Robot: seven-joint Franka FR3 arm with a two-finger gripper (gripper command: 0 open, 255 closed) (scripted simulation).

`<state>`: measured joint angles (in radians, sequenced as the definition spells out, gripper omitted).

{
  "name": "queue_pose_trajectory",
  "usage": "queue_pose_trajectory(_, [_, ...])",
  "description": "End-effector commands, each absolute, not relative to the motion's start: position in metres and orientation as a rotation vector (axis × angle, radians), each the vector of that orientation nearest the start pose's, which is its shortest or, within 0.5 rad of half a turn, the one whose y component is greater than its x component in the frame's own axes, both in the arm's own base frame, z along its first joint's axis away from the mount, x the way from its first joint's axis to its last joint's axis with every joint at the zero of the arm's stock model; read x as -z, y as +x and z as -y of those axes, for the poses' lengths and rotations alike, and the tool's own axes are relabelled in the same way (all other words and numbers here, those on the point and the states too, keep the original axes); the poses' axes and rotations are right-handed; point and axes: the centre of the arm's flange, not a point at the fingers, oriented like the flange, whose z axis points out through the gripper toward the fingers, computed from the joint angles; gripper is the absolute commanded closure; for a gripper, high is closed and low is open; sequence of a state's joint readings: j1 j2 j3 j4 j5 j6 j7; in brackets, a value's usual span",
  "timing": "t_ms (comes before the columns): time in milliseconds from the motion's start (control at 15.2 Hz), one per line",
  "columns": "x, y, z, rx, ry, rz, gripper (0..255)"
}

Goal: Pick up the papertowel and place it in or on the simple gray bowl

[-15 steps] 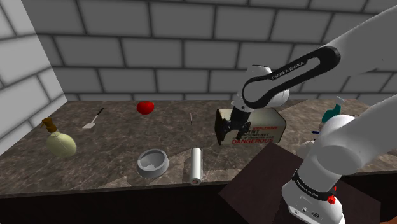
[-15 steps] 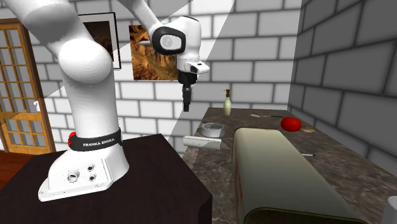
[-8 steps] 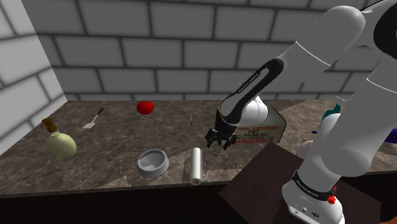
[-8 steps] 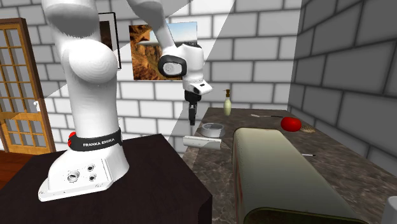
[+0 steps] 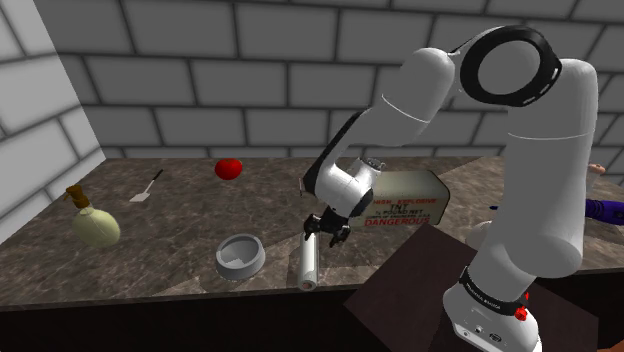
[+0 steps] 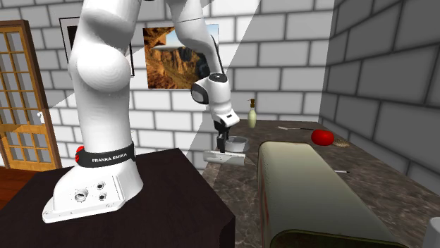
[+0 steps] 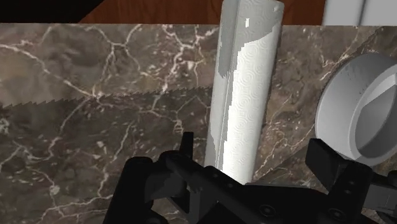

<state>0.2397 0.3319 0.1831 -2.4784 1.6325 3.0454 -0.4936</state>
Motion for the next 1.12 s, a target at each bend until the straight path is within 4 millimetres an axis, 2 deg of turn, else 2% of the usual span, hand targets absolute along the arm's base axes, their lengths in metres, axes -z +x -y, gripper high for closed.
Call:
queue_pose_trajectory(0, [-0.135, 0.416, -0.108, 0.214, -2.573, -1.040, 0])
queue_pose_trajectory(528, [-0.098, 0.426, -0.119, 0.214, -2.573, -1.040, 0])
queue_pose_trajectory(990, [-0.098, 0.426, -0.119, 0.214, -2.573, -1.040, 0])
queue_pose_trajectory(1056, [-0.098, 0.426, -0.119, 0.214, -2.573, -1.040, 255])
